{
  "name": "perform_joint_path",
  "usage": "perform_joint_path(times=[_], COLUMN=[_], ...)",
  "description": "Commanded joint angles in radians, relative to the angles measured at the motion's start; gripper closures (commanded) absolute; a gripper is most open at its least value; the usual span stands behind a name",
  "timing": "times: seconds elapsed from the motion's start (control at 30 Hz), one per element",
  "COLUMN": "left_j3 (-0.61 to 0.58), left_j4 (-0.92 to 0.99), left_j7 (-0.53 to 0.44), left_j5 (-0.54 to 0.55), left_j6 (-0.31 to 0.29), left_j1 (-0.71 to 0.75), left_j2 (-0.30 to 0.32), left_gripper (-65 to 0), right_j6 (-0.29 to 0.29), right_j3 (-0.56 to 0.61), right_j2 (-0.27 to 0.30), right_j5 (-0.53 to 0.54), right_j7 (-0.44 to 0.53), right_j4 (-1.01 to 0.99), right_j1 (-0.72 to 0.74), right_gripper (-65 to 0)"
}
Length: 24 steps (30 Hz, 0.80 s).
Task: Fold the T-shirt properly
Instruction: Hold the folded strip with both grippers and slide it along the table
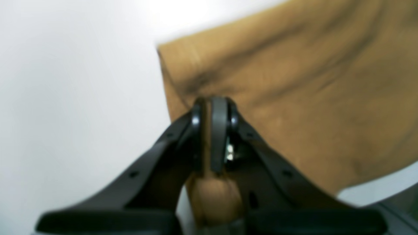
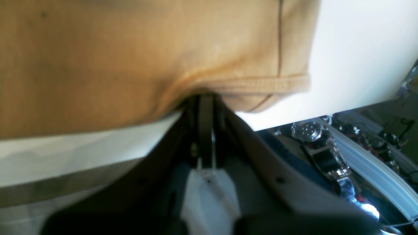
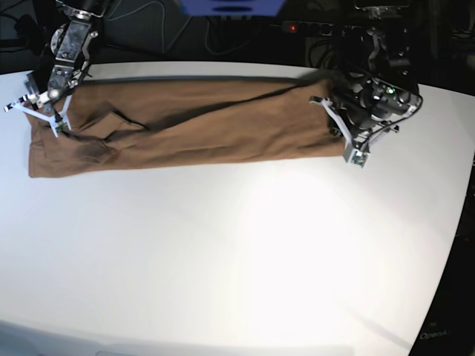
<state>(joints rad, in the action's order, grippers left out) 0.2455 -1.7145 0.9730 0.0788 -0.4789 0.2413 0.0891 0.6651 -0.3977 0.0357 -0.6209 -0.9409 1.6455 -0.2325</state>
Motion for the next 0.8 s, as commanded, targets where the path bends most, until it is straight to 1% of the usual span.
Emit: perform_joint_path(times=[0.0, 0.1, 0.2, 0.3, 0.4, 0.53, 0.7, 0.77], left_j3=[-0.001, -0.001, -0.002, -0.002, 0.001, 0.001, 0.002, 0.004], left_j4=[0.012, 0.052, 0.090, 0.144, 0.192, 0.206, 0.206, 0.206], left_j7=[0.011, -0.042, -0.081, -0.091, -0.095, -0.139, -0.145, -0.145], left_j5=[-0.014, -0.014, -0.015, -0.015, -0.015, -0.017, -0.017, -0.017], left_j6=[0.001, 0.001, 0.007, 0.007, 0.004, 0.007, 0.009, 0.009], left_j1=[-0.017, -0.030, -0.032, -0.063, -0.081, -0.087, -0.087, -0.087], left_j2=[-0.005, -0.007, -0.007, 0.001, 0.004, 0.004, 0.005, 0.025], left_gripper=[-3.1, -3.1, -3.1, -3.1, -3.1, -3.1, -3.1, -3.1], right_j6=[0.033, 0.033, 0.033, 0.033, 0.033, 0.033, 0.033, 0.033], right_j3=[0.004, 0.004, 0.004, 0.004, 0.006, 0.018, 0.024, 0.024], right_j2=[-0.007, -0.007, -0.009, -0.009, -0.009, -0.009, 0.005, 0.005], right_j5=[0.063, 0.063, 0.063, 0.063, 0.025, -0.006, -0.026, -0.027], right_j7=[0.032, 0.036, 0.032, 0.032, 0.030, 0.043, 0.041, 0.041], right_j4=[-0.003, 0.009, 0.088, 0.155, 0.178, 0.173, 0.180, 0.180], right_j1=[0.000, 0.000, -0.009, -0.009, -0.008, -0.006, 0.000, 0.008], right_gripper=[-0.3, -0.3, -0.1, -0.1, -0.1, -0.1, -0.1, -0.1])
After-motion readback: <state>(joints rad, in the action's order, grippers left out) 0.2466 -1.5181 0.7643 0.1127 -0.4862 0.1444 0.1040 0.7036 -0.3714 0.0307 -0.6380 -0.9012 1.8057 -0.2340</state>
